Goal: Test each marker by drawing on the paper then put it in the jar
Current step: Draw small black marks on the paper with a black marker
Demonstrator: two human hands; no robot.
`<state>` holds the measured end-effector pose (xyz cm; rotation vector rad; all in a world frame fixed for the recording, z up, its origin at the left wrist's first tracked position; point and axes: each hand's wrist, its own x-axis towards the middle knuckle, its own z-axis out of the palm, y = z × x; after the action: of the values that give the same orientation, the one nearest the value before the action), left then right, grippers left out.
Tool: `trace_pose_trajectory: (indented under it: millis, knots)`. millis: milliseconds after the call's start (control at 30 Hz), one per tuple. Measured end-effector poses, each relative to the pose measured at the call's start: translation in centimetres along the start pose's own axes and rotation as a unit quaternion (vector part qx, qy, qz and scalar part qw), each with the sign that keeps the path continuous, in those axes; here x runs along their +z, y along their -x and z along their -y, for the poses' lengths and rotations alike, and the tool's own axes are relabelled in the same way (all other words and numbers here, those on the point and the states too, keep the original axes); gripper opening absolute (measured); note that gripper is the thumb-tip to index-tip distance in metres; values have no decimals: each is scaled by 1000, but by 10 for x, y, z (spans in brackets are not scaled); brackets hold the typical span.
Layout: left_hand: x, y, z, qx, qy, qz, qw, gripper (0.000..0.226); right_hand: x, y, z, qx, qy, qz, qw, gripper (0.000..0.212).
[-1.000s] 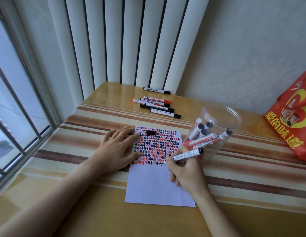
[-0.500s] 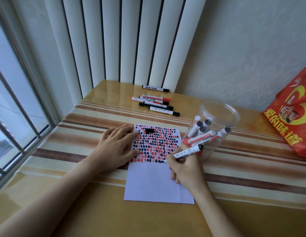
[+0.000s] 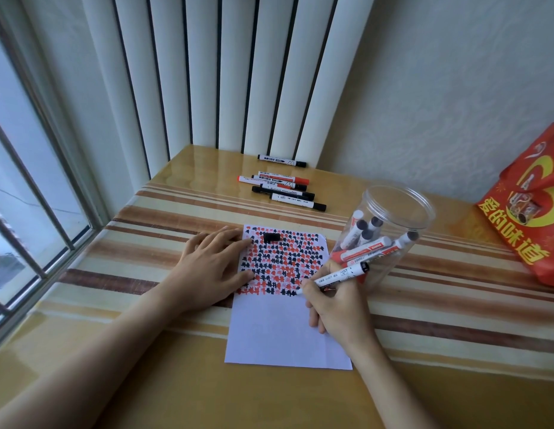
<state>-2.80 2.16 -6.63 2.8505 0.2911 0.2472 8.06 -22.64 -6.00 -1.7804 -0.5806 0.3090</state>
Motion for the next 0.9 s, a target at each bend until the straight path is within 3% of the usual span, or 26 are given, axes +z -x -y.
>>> trace_pose_trajectory:
  millis: [200, 533, 633, 733, 900]
  knots:
    - [1, 0, 1, 3, 2, -2, 1000, 79, -1, -1, -1, -8, 5, -3, 1000, 27]
    - [-9, -7, -4, -12, 20, 28, 999, 82, -2, 1, 3, 13, -20, 1, 1000, 22]
    - [-15, -23, -9, -37, -4, 33, 999, 69, -4, 0, 3, 15, -28, 4, 999, 25]
    - [-15, -50, -23, -59, -1, -8, 998, 61, -3, 0, 6, 5, -34, 16, 999, 23]
    - [-1, -73, -44, -16, 26, -60, 998, 43, -4, 0, 9, 2, -43, 27, 999, 12]
